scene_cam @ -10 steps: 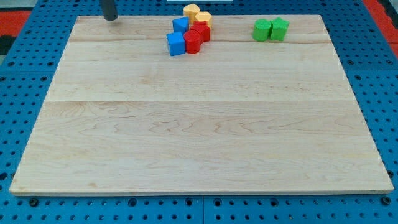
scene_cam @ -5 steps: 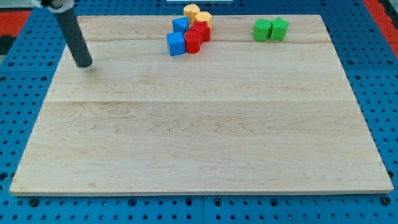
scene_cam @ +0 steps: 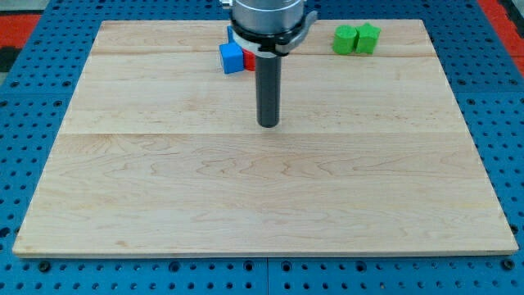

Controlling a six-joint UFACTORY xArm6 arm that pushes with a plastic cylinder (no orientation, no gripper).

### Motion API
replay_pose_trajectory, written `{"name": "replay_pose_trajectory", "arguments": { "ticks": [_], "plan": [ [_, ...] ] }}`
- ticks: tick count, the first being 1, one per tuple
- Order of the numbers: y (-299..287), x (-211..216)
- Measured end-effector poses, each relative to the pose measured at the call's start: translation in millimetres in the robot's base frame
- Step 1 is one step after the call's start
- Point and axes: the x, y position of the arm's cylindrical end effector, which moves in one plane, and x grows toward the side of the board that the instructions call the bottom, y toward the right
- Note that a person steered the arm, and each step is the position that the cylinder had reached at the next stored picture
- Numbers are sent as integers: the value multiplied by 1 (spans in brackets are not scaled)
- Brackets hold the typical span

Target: Point your arm to the center

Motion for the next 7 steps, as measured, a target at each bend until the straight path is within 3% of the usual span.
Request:
{"name": "replay_pose_trajectory", "arguments": {
  "ticks": [3,5,7],
  "plan": [
    [63,0],
    [74,0],
    [3,-36]
  ]
}}
